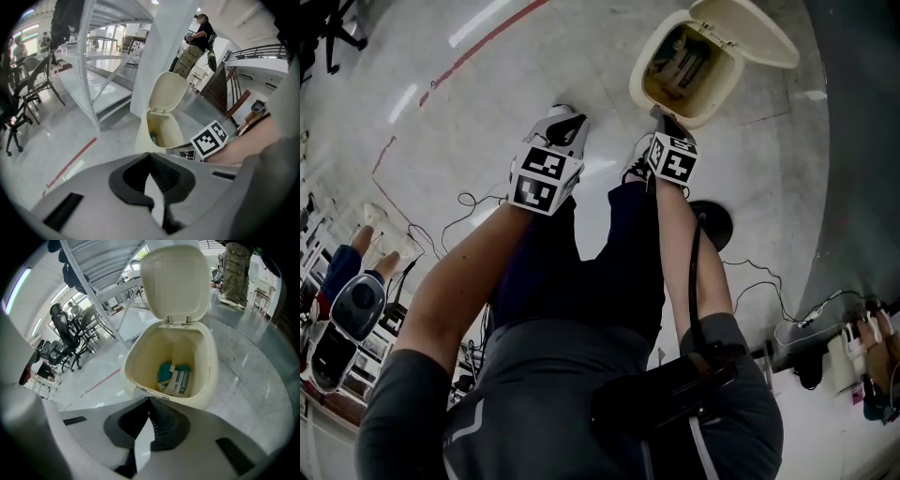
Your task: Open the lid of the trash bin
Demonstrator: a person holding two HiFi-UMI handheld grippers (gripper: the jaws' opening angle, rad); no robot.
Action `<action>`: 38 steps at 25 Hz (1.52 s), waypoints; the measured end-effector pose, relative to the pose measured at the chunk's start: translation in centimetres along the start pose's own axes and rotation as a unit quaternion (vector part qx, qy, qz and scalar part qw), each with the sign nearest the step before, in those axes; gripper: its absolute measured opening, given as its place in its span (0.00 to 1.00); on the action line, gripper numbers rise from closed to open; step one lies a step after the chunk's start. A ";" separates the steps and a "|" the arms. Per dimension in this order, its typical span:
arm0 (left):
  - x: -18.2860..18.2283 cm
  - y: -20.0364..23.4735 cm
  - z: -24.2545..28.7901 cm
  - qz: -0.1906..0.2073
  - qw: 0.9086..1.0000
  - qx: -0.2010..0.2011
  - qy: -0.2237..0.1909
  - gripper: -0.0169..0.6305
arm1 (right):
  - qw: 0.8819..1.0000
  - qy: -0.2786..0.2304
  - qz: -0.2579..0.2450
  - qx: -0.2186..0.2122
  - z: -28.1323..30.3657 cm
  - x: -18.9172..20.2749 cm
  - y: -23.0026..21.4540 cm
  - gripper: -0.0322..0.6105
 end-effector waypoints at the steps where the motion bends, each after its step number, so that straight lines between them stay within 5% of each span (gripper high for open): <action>1: 0.0 0.1 -0.3 0.002 1.000 -0.005 0.000 0.04 | 1.000 0.011 -0.003 -0.001 0.0 -0.3 0.0 0.09; 4: -0.1 0.7 -1.8 0.016 1.000 -0.021 0.002 0.04 | 0.998 0.055 -0.004 -0.011 -1.1 -1.7 0.5 0.09; 9: -1.4 0.2 -6.8 0.023 0.999 -0.018 -0.013 0.04 | 0.998 0.053 0.018 -0.029 -8.0 -2.5 0.6 0.09; 19: -5.4 -2.4 -17.8 0.086 0.992 0.009 -0.094 0.04 | 0.998 -0.044 0.022 -0.041 -23.7 -2.4 3.3 0.09; 23: -6.7 -4.0 -22.5 0.114 0.982 0.043 -0.144 0.04 | 0.995 -0.087 0.000 -0.040 -30.4 -2.2 5.0 0.09; 26: -8.5 -5.3 -25.4 0.138 0.975 0.032 -0.170 0.04 | 0.989 -0.141 -0.011 -0.033 -35.8 -2.1 5.4 0.09; 31: -12.8 -6.9 -30.7 0.188 0.950 0.035 -0.246 0.04 | 0.973 -0.229 -0.030 0.003 -44.0 -2.0 5.1 0.09; 38: -14.8 -10.6 -38.2 0.198 0.920 0.072 -0.332 0.04 | 0.944 -0.330 -0.022 0.017 -53.8 0.0 4.5 0.09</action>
Point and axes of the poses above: the fingertips, and each gripper's own axes: z forward along the fingers, y to its left, x out of its underside, the point moved 10 cm from there along -z, backward along the fingers, and after that the axes turned 15 degrees about y, right-handed, at the moved point
